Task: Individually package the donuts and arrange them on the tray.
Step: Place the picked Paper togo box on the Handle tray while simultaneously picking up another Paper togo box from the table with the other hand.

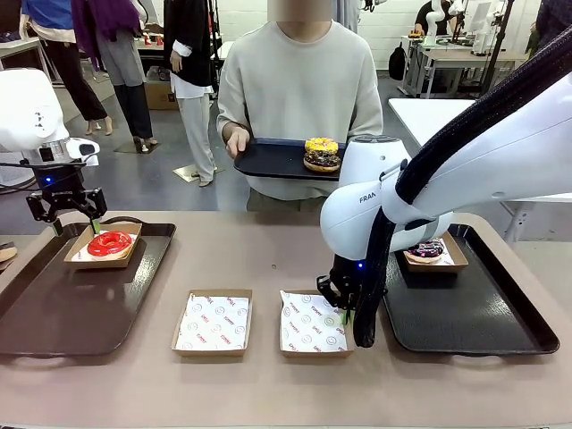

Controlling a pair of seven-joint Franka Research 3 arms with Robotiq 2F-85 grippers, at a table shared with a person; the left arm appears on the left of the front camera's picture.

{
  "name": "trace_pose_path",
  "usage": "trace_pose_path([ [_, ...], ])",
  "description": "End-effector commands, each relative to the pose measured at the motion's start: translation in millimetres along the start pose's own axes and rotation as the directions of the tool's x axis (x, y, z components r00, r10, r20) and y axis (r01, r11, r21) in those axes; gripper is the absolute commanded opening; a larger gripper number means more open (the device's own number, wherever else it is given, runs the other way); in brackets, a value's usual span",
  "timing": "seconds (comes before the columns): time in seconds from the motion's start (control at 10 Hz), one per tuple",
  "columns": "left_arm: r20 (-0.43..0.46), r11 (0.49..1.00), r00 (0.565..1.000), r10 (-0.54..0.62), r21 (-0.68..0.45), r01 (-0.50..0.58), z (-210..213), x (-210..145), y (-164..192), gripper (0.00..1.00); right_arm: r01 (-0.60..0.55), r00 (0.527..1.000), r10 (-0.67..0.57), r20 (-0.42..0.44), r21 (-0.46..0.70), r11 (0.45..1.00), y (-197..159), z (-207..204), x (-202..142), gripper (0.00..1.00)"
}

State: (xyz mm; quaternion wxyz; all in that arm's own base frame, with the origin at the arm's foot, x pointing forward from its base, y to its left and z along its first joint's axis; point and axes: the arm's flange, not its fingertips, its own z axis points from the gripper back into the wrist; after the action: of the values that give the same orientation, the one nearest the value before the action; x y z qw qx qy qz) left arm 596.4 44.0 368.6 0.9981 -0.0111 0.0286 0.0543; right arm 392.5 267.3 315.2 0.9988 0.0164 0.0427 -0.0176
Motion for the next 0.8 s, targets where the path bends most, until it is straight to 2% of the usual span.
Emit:
trace_pose_path([
  [0.0, -0.007, 1.0, 1.0, 0.008, 0.005, -0.008, 5.4, -1.1, 1.1, 1.0, 0.02, 1.0, -0.02, 0.02, 0.001, 1.0, 3.5, -4.5, -1.2, 0.0],
  [0.2, -0.009, 1.0, 1.0, 0.0, -0.016, 0.0, 8.7, -5.7, 3.2, 1.0, 0.054, 0.998, -0.054, 0.02, 0.005, 0.999, 1.5, 1.0, 0.1, 0.0],
  [0.3, -0.012, 0.998, 1.0, -0.006, -0.057, 0.005, 14.2, -13.4, 6.7, 1.0, 0.059, 0.998, -0.059, 0.015, 0.008, 0.998, -2.4, 12.0, 0.7, 0.0],
  [0.4, -0.025, 0.989, 1.0, -0.015, -0.149, 0.011, 22.9, -26.1, 16.2, 1.0, 0.061, 0.998, -0.062, 0.022, 0.019, 0.998, -9.2, 32.0, 3.7, 0.0],
  [0.5, -0.024, 0.963, 0.999, -0.028, -0.27, 0.021, 34.1, -42.2, 29.3, 1.0, 0.073, 0.996, -0.074, 0.04, 0.022, 0.997, -18.5, 57.3, 9.5, 0.0],
  [0.7, -0.003, 0.849, 0.998, -0.063, -0.526, 0.052, 58.6, -80.8, 68.4, 1.0, 0.073, 0.996, -0.074, 0.04, 0.033, 0.997, -34.9, 115.6, 26.9, 0.0],
])
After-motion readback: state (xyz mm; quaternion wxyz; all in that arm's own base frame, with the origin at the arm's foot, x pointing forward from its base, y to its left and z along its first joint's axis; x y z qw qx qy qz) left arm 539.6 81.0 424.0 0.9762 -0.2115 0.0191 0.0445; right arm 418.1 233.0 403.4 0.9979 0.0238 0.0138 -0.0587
